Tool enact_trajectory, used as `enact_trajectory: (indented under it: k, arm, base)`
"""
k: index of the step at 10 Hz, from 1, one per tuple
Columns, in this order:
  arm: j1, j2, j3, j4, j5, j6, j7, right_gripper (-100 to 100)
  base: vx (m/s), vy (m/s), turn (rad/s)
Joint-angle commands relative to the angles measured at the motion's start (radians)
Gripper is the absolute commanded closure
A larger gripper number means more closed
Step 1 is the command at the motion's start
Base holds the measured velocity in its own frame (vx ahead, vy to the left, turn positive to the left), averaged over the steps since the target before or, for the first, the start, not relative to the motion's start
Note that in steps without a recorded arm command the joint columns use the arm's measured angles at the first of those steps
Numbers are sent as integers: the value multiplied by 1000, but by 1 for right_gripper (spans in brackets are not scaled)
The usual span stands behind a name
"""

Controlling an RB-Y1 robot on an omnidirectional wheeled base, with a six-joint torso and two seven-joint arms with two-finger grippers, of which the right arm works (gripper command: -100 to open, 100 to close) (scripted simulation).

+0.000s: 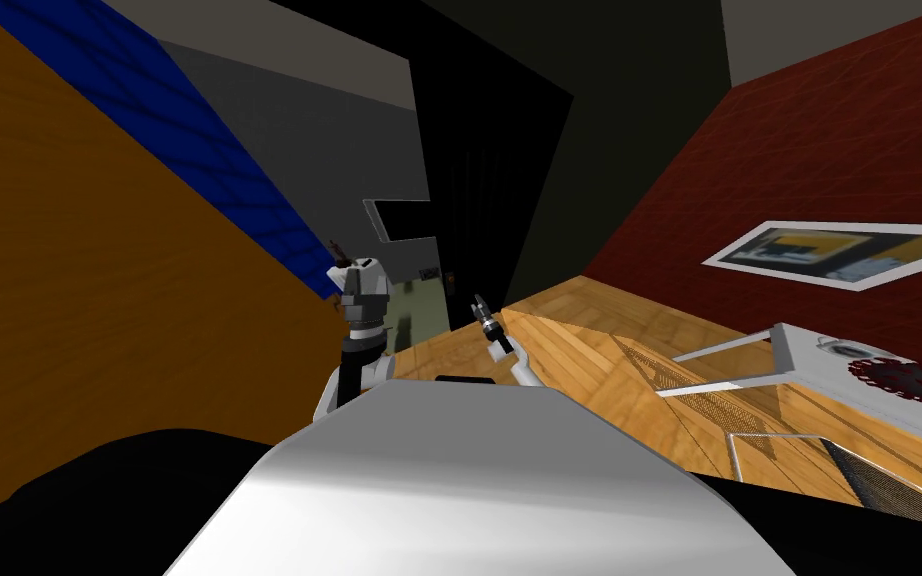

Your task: Pull the door open

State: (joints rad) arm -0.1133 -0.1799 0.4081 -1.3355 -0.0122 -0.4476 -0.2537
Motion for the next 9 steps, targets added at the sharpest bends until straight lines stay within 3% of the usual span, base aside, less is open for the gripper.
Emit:
enact_trajectory:
  k: [1,9]
  arm:
    - [-21,-3,15,36,-1,-3,-9,-100]
    - [-141,-29,95,215,-11,-3,-61,-100]
  base:
    - [88,92,-71]
    - [94,84,-87]
